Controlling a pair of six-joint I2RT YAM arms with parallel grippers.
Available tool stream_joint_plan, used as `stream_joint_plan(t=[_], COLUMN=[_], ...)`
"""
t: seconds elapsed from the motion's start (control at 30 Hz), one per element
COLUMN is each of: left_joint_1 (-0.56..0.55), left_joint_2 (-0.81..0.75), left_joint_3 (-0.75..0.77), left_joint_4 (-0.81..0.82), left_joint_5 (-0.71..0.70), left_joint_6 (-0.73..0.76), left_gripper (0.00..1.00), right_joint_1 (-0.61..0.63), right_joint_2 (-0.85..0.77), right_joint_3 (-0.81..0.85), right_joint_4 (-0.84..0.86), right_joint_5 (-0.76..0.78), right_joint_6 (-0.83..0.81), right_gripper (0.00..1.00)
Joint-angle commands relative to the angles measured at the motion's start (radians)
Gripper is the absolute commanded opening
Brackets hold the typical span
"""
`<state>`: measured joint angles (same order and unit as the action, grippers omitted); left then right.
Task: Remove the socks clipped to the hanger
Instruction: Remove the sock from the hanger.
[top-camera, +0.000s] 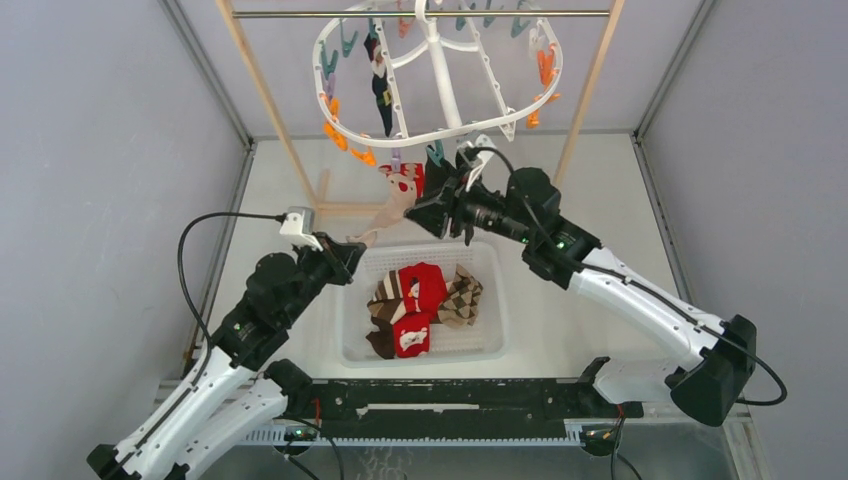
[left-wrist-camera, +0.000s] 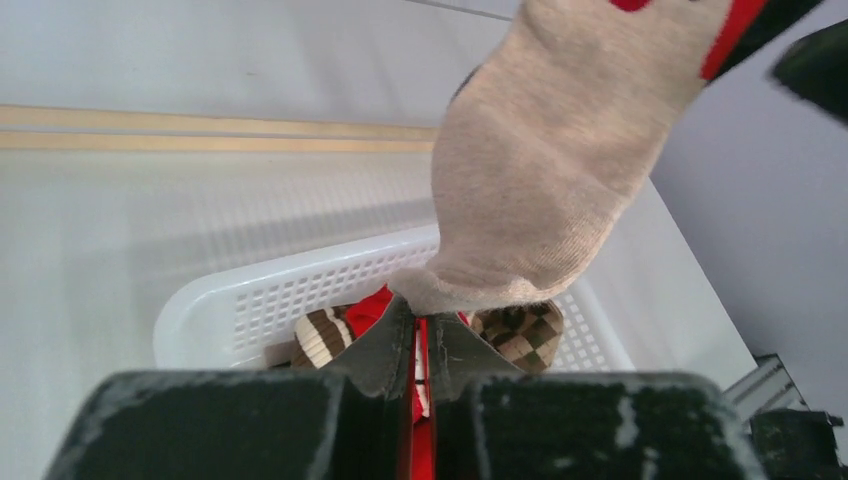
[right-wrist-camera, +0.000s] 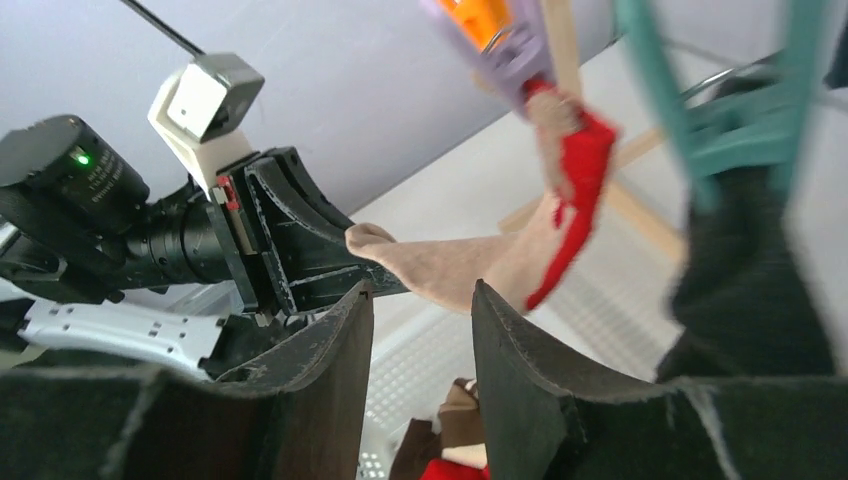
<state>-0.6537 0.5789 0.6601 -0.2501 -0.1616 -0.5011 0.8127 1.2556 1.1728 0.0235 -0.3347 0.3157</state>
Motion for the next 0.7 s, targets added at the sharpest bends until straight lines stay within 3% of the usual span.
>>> stream_joint_plan(t=[0.0, 0.3, 0.67], left_joint_1=[0.116, 0.313, 0.369], left_joint_2=[0.015, 0.113, 0.157], left_joint_3=[0.048, 0.062, 0.079], left_joint_4=[0.022, 0.088, 0.060], left_joint_5=[0.104, 0.342, 0.401], left_joint_6=[-0.049, -0.146, -0.139], left_gripper=[0.08, 0.11, 0.10], right_joint_1=[-0.055, -0.114, -0.077], right_joint_2=[-0.050, -0.013, 0.064], right_joint_3=[0.031, 0.033, 0.036], right_joint_4=[0.112, 0.306, 0.474], right_joint_5=[-0.029, -0.089, -0.054], right_joint_6=[-0.030, -0.034, -0.086], right_gripper=[0.49, 0.48, 0.55])
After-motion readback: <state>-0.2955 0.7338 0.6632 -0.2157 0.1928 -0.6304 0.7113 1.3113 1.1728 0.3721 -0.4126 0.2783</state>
